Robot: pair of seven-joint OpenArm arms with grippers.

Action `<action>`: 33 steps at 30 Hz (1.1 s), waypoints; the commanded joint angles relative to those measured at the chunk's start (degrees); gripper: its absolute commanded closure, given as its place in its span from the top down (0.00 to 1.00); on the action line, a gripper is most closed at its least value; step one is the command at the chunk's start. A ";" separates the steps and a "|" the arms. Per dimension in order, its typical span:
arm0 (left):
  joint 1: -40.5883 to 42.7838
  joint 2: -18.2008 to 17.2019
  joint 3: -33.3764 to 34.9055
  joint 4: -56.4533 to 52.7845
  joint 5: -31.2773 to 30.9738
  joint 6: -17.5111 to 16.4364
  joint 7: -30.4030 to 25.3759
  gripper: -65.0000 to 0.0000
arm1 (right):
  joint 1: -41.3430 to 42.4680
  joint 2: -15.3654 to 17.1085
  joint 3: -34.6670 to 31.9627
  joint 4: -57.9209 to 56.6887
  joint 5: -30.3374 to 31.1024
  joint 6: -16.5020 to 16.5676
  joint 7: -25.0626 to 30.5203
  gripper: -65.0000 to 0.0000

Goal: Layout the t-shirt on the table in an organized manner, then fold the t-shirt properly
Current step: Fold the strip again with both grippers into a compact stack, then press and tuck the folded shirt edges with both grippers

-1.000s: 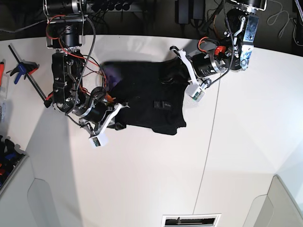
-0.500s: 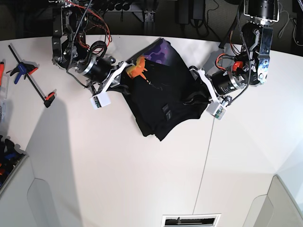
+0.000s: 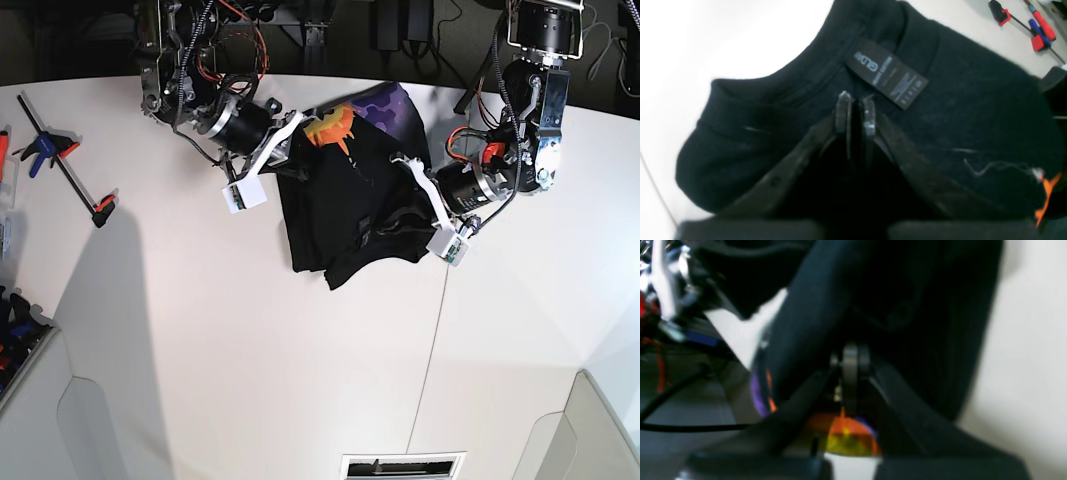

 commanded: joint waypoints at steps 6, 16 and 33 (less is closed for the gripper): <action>-0.13 -0.50 -1.88 5.20 -5.18 -0.52 1.07 0.07 | 0.57 -0.09 2.47 7.45 -2.12 0.70 1.27 0.00; 11.85 -1.77 -2.49 22.51 -8.50 -0.52 3.43 0.07 | 0.87 0.98 10.54 14.23 -3.06 0.63 1.29 0.00; 2.54 6.75 2.12 0.85 -1.29 -0.52 -1.66 0.07 | 0.55 2.25 13.62 14.19 -3.02 0.17 1.05 0.00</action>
